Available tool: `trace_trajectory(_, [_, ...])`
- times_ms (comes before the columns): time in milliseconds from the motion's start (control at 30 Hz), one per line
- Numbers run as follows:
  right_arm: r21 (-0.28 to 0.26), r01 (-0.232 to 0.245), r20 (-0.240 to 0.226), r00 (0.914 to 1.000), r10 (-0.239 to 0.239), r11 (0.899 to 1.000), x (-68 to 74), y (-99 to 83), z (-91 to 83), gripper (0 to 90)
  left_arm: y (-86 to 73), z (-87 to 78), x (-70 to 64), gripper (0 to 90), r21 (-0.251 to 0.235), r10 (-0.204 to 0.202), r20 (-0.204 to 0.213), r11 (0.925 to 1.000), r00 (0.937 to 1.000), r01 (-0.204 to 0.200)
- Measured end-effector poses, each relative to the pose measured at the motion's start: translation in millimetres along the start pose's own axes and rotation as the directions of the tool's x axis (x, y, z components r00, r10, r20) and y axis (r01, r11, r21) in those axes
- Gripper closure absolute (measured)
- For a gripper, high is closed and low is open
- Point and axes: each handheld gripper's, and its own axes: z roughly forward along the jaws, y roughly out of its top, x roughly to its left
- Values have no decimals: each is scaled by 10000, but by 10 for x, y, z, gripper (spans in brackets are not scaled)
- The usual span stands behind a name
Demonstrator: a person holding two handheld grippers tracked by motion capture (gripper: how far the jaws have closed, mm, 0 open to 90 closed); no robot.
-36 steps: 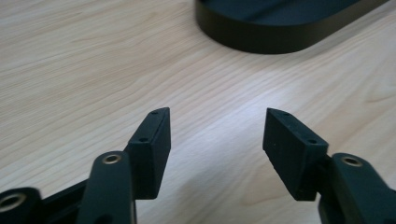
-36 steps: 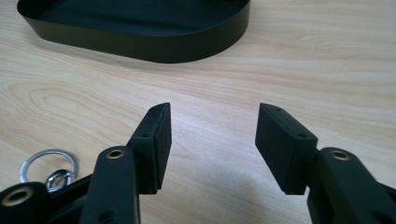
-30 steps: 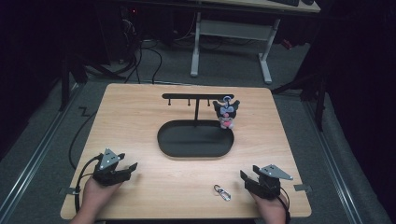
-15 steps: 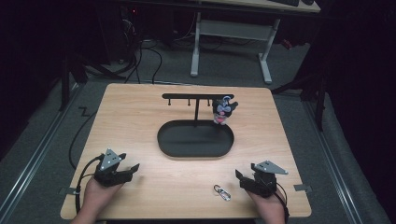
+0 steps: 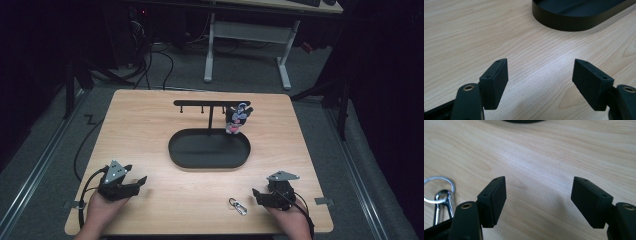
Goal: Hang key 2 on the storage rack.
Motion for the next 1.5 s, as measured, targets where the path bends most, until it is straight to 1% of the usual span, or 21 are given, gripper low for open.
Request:
trace_trajectory(167, [505, 373, 70, 9993, -377, 9980, -8, 15, -11, 293, 3, -12, -25, 290, 2, 60, 18, 10000, 10000, -60])
trace_trajectory(333, [1080, 752, 0, 9971, -757, 9913, 41, 35, -6, 293, 15, -11, -22, 287, -8, 92, -87, 10000, 9999, -92])
trace_trajectory(500, [1765, 1053, -245, 9944, -1026, 9787, 94, 93, -3, 293, 2, 6, -11, 282, 50, 47, -125, 10000, 9999, -46])
trace_trajectory(567, [1988, 1164, -387, 9931, -1109, 9731, 109, 128, -12, 294, -20, 15, 1, 280, 177, 48, -113, 9998, 9999, -46])
trace_trajectory(633, [2201, 1354, -485, 9906, -1278, 9660, 131, 162, -13, 294, -18, 18, -1, 279, 146, 140, -110, 9998, 9998, -139])
trace_trajectory(700, [2492, 1574, -604, 9873, -1469, 9556, 155, 197, -12, 293, 6, 19, -13, 279, 90, 261, -118, 9996, 9996, -260])
trace_trajectory(800, [2780, 1628, -765, 9861, -1472, 9467, 164, 253, -25, 293, 24, 17, -40, 278, 1, 329, -25, 9995, 9995, -329])
trace_trajectory(933, [3142, 1675, -775, 9855, -1506, 9345, 169, 334, -62, 301, 38, 53, -75, 278, 128, 686, -37, 9976, 9976, -685])
trace_trajectory(967, [3228, 1735, -751, 9846, -1576, 9304, 171, 352, -69, 301, 38, 53, -75, 278, 128, 686, -37, 9976, 9976, -685])
trace_trajectory(1033, [3445, 1853, -748, 9826, -1699, 9203, 177, 381, -70, 301, 59, 70, -97, 278, 134, 873, -47, 9961, 9962, -872])
trace_trajectory(1067, [3514, 1884, -749, 9821, -1730, 9171, 183, 393, -71, 301, 64, 69, -103, 277, 147, 902, 4, 9958, 9959, -902])
trace_trajectory(1133, [3657, 1944, -679, 9809, -1822, 9102, 201, 413, -82, 306, 65, 72, -117, 277, 78, 776, 213, 9969, 9968, -778])
trace_trajectory(1167, [3684, 1950, -713, 9808, -1815, 9090, 210, 417, -88, 314, 70, 79, -129, 277, 61, 834, 235, 9965, 9962, -835])
trace_trajectory(1200, [3765, 1991, -736, 9800, -1850, 9048, 220, 418, -94, 316, 79, 87, -137, 277, 95, 943, 252, 9955, 9952, -946])
trace_trajectory(1267, [4016, 2086, -822, 9780, -1918, 8917, 236, 414, -93, 316, 87, 110, -145, 277, 123, 930, 323, 9955, 9951, -934])
trace_trajectory(1300, [4199, 2085, -825, 9780, -1916, 8833, 248, 409, -99, 317, 89, 117, -147, 277, 131, 925, 339, 9956, 9951, -930])
trace_trajectory(1333, [4265, 2215, -921, 9751, -2016, 8770, 248, 407, -98, 319, 91, 121, -151, 277, 127, 945, 329, 9954, 9950, -950])
trace_trajectory(1367, [4367, 2255, -976, 9742, -2033, 8709, 256, 404, -101, 323, 92, 122, -154, 277, 126, 959, 330, 9953, 9948, -964])
trace_trajectory(1400, [4503, 2335, -1038, 9723, -2092, 8618, 262, 405, -109, 327, 93, 122, -156, 277, 136, 949, 354, 9953, 9949, -955])
trace_trajectory(1433, [4567, 2366, -1098, 9716, -2096, 8576, 269, 406, -117, 329, 94, 120, -160, 278, 136, 938, 383, 9954, 9949, -944])
trace_trajectory(1500, [4618, 2439, -1146, 9698, -2153, 8528, 284, 412, -135, 332, 97, 111, -169, 279, 131, 987, 388, 9950, 9944, -993])
